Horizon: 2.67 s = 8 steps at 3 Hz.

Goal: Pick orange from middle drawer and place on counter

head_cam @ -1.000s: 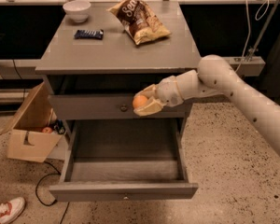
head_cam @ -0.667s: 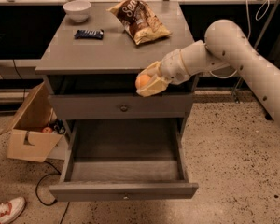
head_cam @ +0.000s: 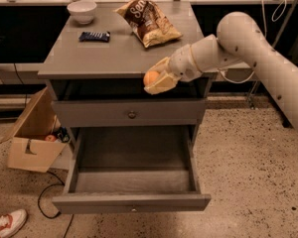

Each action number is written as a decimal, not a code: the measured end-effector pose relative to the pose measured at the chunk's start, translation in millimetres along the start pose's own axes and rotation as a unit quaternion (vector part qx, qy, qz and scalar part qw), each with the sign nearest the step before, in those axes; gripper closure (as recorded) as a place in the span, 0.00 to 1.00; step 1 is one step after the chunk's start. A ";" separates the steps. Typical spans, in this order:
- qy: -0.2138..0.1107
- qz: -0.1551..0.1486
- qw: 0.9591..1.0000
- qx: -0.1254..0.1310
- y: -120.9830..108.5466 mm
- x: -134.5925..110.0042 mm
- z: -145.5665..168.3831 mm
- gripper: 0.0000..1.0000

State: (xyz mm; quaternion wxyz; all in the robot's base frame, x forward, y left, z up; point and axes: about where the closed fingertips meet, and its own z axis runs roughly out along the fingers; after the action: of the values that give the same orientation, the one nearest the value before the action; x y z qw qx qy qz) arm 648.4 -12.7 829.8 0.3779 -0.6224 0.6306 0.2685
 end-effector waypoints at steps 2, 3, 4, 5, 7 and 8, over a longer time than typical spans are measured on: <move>-0.015 0.068 0.994 0.086 -106.3 -43.3 18.4 1.00; -0.039 0.106 0.989 0.099 -145.9 -43.5 72.1 0.98; -0.052 0.121 0.986 0.103 -163.8 -43.5 98.6 0.77; -0.050 0.125 0.985 0.110 -174.2 -42.5 106.0 0.53; -0.054 0.112 0.984 0.131 -179.3 -49.3 91.5 0.06; -0.059 0.097 0.982 0.151 -180.3 -54.9 75.6 0.00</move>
Offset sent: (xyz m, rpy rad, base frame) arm 0.1625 0.0533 0.0450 0.0993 0.0171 -0.3162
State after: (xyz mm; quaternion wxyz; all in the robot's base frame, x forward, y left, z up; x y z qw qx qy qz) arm 833.9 65.8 855.1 0.4763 -0.4771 0.6981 0.2413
